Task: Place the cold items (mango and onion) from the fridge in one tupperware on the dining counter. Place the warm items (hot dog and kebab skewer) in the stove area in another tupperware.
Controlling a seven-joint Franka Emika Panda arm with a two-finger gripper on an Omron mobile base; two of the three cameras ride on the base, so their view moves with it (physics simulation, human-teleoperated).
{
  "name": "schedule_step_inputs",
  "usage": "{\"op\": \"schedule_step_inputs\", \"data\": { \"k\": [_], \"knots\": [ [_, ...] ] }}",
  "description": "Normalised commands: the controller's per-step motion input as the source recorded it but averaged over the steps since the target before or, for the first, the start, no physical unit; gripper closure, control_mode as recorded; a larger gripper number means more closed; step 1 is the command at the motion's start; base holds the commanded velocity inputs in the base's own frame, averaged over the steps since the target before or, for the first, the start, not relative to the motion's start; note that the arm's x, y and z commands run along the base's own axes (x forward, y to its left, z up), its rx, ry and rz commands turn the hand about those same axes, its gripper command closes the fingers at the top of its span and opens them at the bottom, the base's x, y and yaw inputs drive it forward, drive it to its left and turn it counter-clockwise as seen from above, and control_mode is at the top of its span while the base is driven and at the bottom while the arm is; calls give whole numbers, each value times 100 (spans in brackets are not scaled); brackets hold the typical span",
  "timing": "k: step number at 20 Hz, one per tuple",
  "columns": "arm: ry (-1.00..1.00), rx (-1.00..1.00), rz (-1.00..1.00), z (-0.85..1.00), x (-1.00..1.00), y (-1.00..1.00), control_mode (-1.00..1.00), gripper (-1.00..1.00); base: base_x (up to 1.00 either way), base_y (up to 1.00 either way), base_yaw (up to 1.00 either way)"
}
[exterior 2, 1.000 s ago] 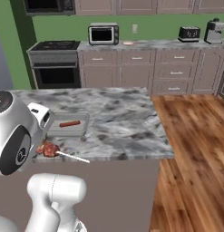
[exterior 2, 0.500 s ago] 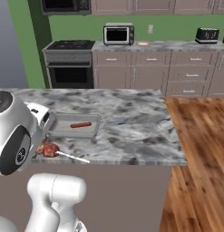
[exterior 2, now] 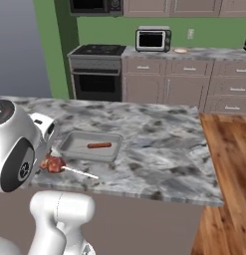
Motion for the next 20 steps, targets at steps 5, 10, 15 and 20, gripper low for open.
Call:
{"op": "schedule_step_inputs", "data": {
  "k": [5,10,15,20],
  "knots": [
    [0,0,0,0,0,0,100,100,31,0,20],
    [1,0,-11,0,7,0,-100,100,0,0,0],
    [14,0,-2,0,75,-14,-100,100,0,0,0],
    [11,0,15,-5,86,-47,-100,100,0,0,0]
  ]
}}
